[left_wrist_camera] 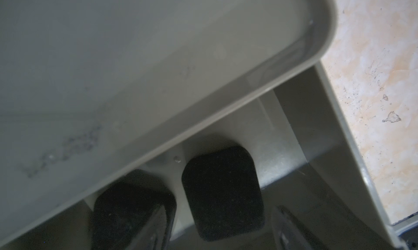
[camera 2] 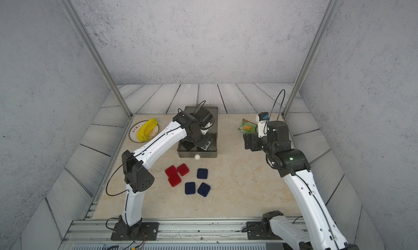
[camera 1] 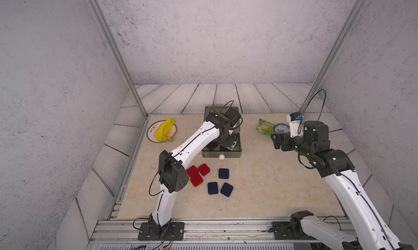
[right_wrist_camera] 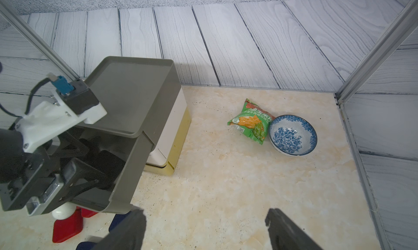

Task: Place the brooch boxes into the drawer by color
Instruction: Place the brooch box in the drawer, then close the drawer in the storage box.

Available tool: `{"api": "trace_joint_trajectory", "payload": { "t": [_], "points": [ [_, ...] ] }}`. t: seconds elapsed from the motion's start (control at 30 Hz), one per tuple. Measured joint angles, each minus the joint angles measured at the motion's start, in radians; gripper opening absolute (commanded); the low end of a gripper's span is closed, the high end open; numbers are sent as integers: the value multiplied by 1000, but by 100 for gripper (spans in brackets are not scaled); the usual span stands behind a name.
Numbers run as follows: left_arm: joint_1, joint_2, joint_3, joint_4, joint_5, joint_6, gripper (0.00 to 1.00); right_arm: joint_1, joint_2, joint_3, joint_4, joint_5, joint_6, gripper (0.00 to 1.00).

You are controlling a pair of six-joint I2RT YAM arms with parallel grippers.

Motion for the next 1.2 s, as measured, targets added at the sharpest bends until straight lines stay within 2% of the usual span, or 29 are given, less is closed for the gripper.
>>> {"api": "trace_joint_trajectory", "payload": {
  "t": [0.3, 0.53, 0.67, 0.8, 0.9, 1.03, 1.2],
  "points": [
    [4, -43, 23, 41, -13, -1, 82, 0, 0, 0, 8, -29, 8, 89],
    [18, -238, 2, 95, -31, -18, 81, 0, -1, -5, 21, -71, 26, 89],
    [23, -470, -214, 169, -61, -44, 76, 0, -1, -32, 39, -81, 37, 88],
    [16, -712, -566, 276, -60, -118, 73, 0, -1, -54, 47, -89, 46, 88],
    [-19, -834, -818, 356, -76, -181, 72, 0, 3, -54, 55, -98, 56, 88],
    [-95, -901, -1035, 473, -114, -245, 72, 0, 21, -54, 66, -113, 68, 88],
    [-136, -853, -1101, 604, -152, -290, 72, 0, 36, -54, 73, -123, 82, 88]
  ]
}}
